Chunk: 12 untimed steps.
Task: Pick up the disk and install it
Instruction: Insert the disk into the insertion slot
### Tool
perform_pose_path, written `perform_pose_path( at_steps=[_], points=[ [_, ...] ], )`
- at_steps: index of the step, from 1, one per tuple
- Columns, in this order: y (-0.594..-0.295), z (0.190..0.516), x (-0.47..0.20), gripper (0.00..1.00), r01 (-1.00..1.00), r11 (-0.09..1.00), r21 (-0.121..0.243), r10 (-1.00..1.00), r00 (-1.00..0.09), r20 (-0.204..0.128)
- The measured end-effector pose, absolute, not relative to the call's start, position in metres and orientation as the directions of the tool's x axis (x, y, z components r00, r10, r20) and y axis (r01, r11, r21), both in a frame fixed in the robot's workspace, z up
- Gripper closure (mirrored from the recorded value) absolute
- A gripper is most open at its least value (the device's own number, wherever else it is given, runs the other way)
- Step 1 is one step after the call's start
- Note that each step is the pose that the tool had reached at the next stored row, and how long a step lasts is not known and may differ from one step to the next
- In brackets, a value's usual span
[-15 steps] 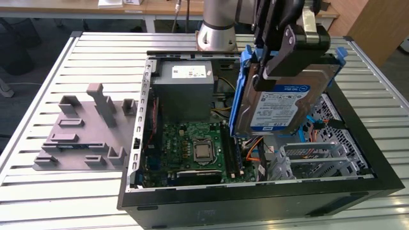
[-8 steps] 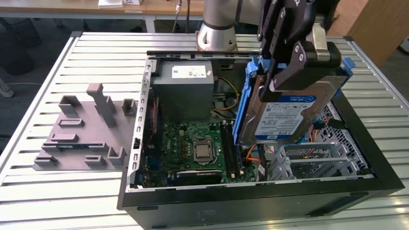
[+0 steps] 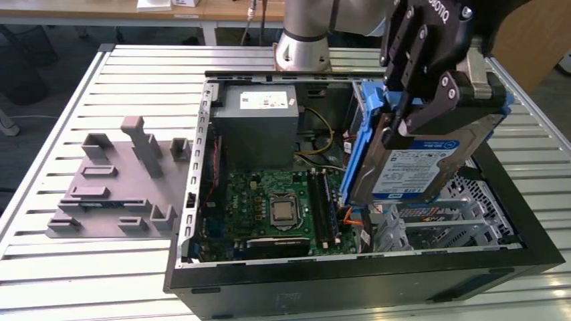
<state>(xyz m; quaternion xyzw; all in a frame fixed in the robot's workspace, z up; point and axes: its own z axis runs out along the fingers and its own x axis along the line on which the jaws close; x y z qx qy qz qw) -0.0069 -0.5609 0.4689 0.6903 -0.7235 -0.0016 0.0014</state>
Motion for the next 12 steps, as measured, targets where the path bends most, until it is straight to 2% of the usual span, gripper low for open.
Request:
perform_pose_path(
  at_steps=[12],
  points=[
    [-0.561,0.463,0.007,0.64,-0.997,0.079,0.004,-0.997,-0.079,0.013]
  ],
)
